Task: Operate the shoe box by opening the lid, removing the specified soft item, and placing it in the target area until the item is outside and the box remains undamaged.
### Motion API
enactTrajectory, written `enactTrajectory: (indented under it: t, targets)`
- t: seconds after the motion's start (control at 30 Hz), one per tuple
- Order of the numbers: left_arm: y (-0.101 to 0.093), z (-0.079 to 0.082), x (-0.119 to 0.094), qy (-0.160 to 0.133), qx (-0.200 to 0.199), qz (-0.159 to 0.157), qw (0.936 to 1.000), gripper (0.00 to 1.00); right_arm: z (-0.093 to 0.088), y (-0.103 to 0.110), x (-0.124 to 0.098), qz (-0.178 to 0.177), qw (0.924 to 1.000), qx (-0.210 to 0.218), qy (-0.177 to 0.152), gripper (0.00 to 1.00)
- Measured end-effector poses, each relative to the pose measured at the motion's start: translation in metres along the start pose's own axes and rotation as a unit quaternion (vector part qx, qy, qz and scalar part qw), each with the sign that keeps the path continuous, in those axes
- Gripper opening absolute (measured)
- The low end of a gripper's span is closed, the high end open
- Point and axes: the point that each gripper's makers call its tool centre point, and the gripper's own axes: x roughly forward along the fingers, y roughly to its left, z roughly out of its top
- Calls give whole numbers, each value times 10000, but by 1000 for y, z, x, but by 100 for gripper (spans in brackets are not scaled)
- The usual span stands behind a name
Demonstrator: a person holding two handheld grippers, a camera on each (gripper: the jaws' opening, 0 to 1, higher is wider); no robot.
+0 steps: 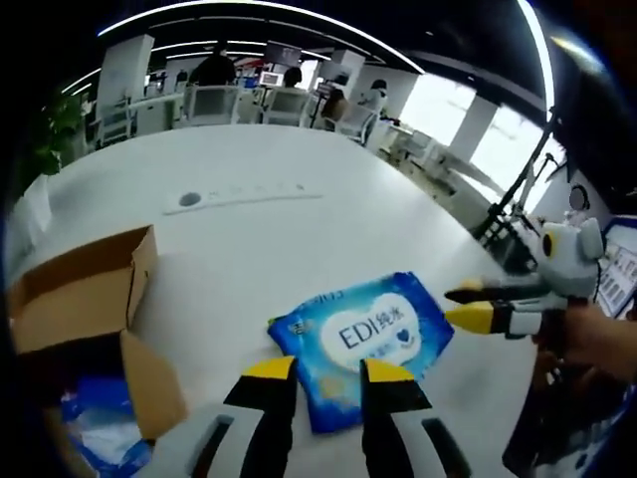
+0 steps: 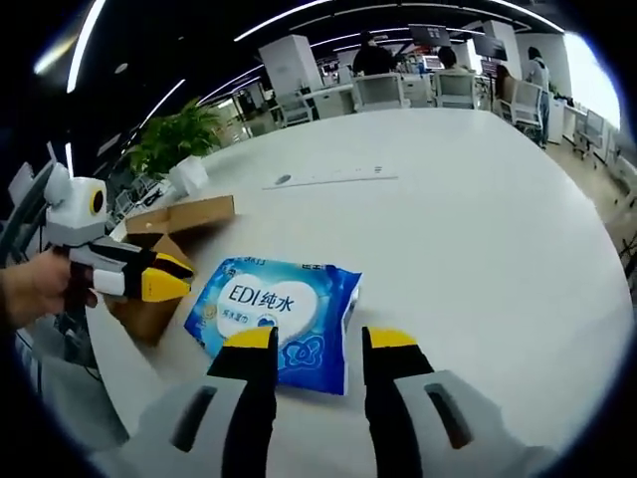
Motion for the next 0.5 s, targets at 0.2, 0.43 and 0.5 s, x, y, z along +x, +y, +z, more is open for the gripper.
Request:
enactTrajectory:
  t: [0.2, 0.43, 0.5]
  targets:
    - [0, 2, -19, -73, 107, -49, 9999, 29, 5, 10, -12, -26, 10000, -56, -71, 34]
    - [1, 4, -42, -103, 288, -179, 9994, 31, 12, 31, -21, 90, 9997, -152, -149, 35]
    - [5, 5, -50, -130, 365, -174, 9991, 31, 14, 35, -22, 121, 9996, -188, -161, 34]
